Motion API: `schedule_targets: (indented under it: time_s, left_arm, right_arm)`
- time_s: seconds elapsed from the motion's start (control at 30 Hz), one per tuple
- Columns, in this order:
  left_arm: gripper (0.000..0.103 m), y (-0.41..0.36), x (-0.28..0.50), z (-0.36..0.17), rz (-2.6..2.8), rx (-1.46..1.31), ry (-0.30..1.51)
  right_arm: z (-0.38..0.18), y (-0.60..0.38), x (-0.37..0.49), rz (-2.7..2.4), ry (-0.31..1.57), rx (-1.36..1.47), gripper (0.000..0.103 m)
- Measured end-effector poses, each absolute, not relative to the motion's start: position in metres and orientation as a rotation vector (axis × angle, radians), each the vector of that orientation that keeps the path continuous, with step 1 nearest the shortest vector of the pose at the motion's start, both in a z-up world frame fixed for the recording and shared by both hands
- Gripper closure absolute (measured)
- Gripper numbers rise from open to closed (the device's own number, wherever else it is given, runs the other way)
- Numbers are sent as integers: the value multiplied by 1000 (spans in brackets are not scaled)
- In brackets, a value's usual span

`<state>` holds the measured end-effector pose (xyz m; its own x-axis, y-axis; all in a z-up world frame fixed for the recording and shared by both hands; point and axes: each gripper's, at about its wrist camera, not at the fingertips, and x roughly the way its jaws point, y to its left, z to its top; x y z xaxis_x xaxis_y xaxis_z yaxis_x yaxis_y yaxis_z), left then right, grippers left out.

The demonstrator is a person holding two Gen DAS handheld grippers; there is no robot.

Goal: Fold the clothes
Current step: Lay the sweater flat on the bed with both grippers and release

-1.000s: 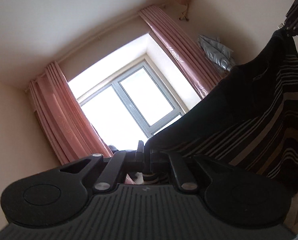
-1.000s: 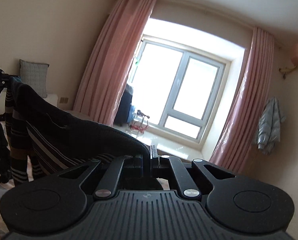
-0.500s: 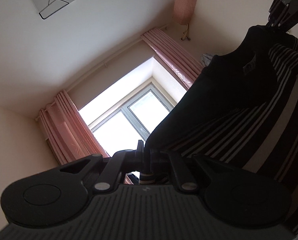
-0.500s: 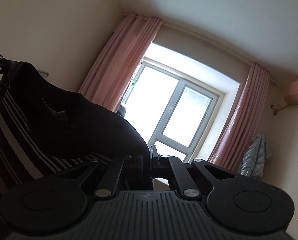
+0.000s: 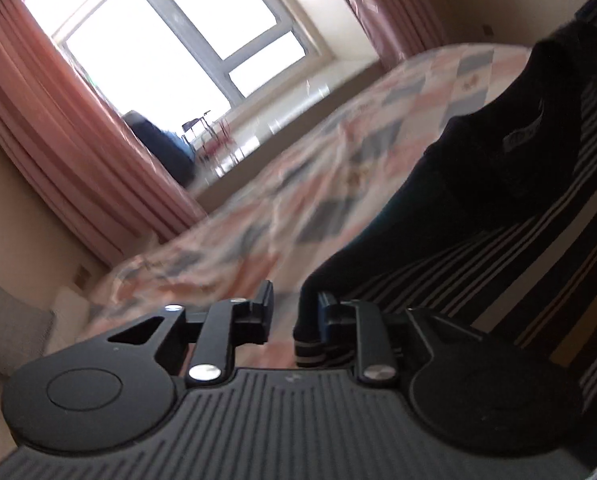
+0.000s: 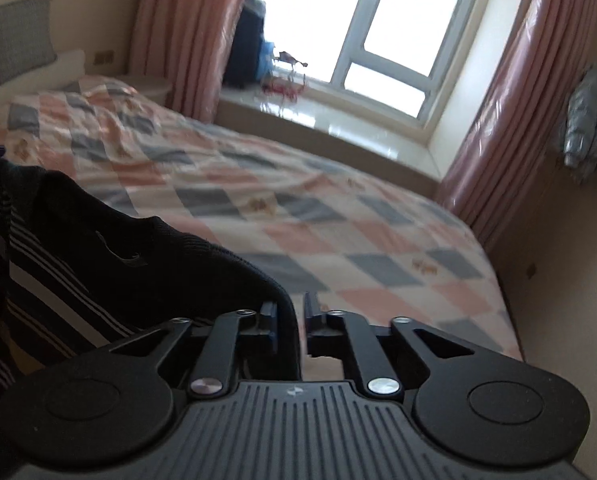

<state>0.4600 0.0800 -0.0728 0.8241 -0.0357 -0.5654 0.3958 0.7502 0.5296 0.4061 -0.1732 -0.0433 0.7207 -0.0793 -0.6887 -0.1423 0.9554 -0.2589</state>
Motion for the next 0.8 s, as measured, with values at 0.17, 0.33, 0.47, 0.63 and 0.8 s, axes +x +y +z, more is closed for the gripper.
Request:
schedule_targets:
  time_s: [0.17,0.33,0.47,0.63,0.8]
  left_arm:
    - [69,72,500,-118,-224,658,693]
    - [69,108,421,-152,-266,569,816]
    - [70,130,354,-172,-222,564,999]
    - [70,145,287,-177,-204,404,1211]
    - [70,161,231,-146,-191,340,1203]
  right_arm:
    - [-96,-171,399,37,801,-271,33]
    - [-126,-203,320,44,911,-47,33]
    - [-148,-209,247,31,1031,112,34]
    - [-158,-183,171,5,1114,326,33]
    - [-143,-150,122,-18,1118,393,33]
